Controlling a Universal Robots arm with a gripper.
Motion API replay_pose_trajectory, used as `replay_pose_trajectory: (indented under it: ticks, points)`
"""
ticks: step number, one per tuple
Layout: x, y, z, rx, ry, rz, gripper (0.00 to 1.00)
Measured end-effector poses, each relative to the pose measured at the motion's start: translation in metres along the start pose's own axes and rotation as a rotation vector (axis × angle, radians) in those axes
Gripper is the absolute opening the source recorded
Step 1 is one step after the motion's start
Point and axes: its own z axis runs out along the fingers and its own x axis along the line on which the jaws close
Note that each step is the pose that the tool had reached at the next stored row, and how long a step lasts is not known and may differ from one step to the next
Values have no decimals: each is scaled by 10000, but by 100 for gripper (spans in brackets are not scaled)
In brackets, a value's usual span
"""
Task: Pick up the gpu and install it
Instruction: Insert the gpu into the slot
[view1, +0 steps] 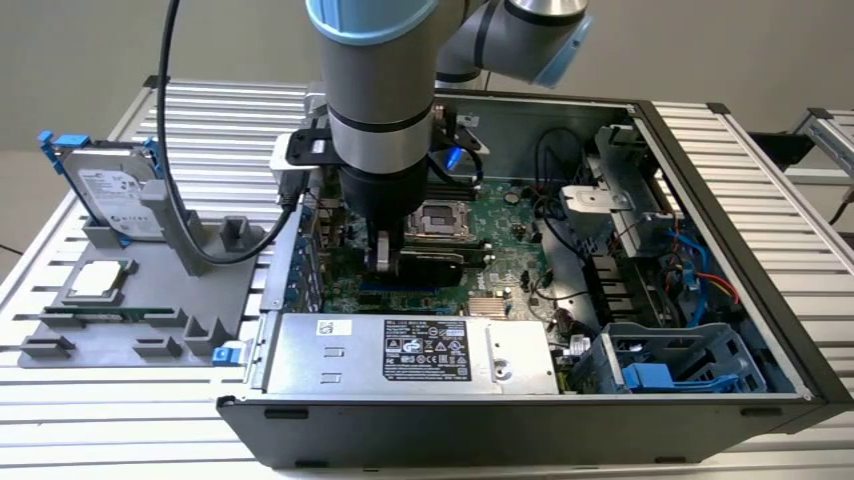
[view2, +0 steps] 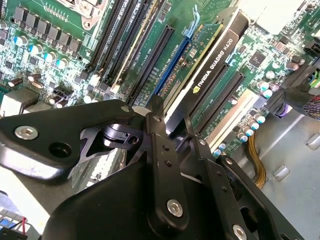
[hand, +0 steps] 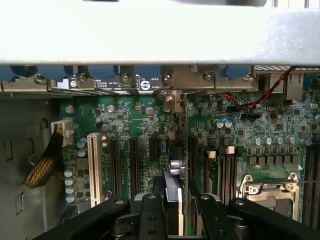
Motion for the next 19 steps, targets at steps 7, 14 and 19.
replay_pose_trajectory:
  ticks: [7,14,19]
  points:
    - [-8,25,0,3,-1,-3,0]
    - [-23,36,10,0,2,0,0]
    - [-18,41,42,5,-5,-1,0]
